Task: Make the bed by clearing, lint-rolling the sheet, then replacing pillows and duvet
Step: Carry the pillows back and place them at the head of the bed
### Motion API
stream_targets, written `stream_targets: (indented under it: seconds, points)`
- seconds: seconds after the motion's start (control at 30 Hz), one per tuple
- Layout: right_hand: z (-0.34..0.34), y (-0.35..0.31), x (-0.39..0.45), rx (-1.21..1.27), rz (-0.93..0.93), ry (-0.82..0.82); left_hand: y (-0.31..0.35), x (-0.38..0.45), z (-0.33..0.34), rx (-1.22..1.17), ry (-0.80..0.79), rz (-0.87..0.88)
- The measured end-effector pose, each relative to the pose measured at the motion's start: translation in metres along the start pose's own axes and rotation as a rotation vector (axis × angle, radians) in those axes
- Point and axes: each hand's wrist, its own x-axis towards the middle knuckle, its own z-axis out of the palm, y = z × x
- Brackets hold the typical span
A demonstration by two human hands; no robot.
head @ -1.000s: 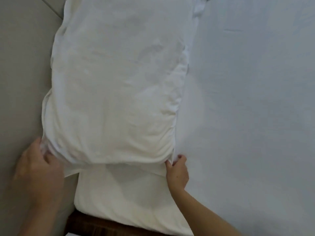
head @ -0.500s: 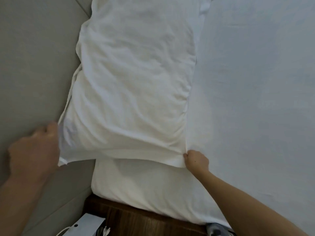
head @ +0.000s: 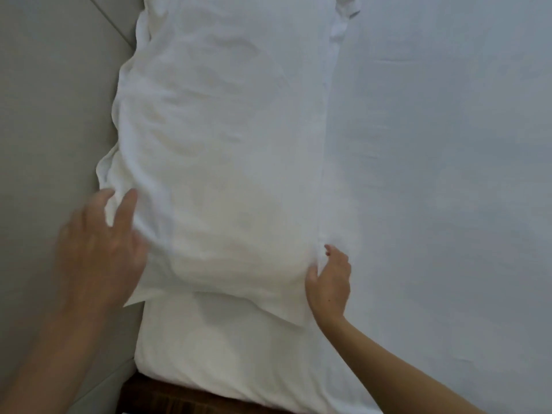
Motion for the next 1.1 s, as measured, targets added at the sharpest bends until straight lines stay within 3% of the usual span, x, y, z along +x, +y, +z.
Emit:
stream_targets:
  seconds: [0.13, 0.27, 0.33, 0.43, 0.5, 0.6, 0.67, 0.8, 0.87, 0.97, 1.1]
  points:
    - [0.011, -0.067, 0.041, 0.28, -0.135, 0.007, 0.071, 0.055, 0.03, -0.077, 0.173, 0.145]
    - [0.021, -0.098, 0.079, 0.327, -0.29, 0.032, 0.122, 0.104, 0.074, -0.077, 0.123, 0.279]
    - [0.037, -0.078, 0.078, 0.287, -0.224, -0.06, 0.104, 0.109, 0.091, -0.05, 0.099, 0.228]
    - [0.052, -0.029, 0.046, 0.332, -0.028, -0.139, 0.018, 0.085, 0.12, -0.109, 0.042, -0.019]
    - [0.054, -0.008, 0.017, 0.298, -0.035, -0.193, -0.031, 0.057, 0.131, -0.213, 0.004, -0.177]
    - [0.047, 0.018, -0.017, 0.192, -0.071, -0.329, -0.06, 0.018, 0.134, -0.194, -0.031, -0.233]
    - [0.034, 0.032, -0.026, 0.118, -0.085, -0.454, -0.052, -0.002, 0.126, -0.177, -0.029, -0.266]
    - [-0.014, 0.046, -0.032, -0.028, -0.092, -0.657, -0.011, -0.033, 0.088, -0.278, -0.086, -0.505]
    - [-0.044, 0.049, -0.035, -0.048, -0.057, -0.649, 0.01, -0.044, 0.056, -0.27, -0.192, -0.538]
    - [-0.1, 0.052, -0.036, 0.067, 0.069, -0.565, 0.048, -0.06, 0.007, -0.201, -0.356, -0.454]
    - [-0.193, 0.063, -0.042, 0.15, 0.155, -0.449, 0.118, -0.079, -0.056, -0.306, -0.52, -0.4]
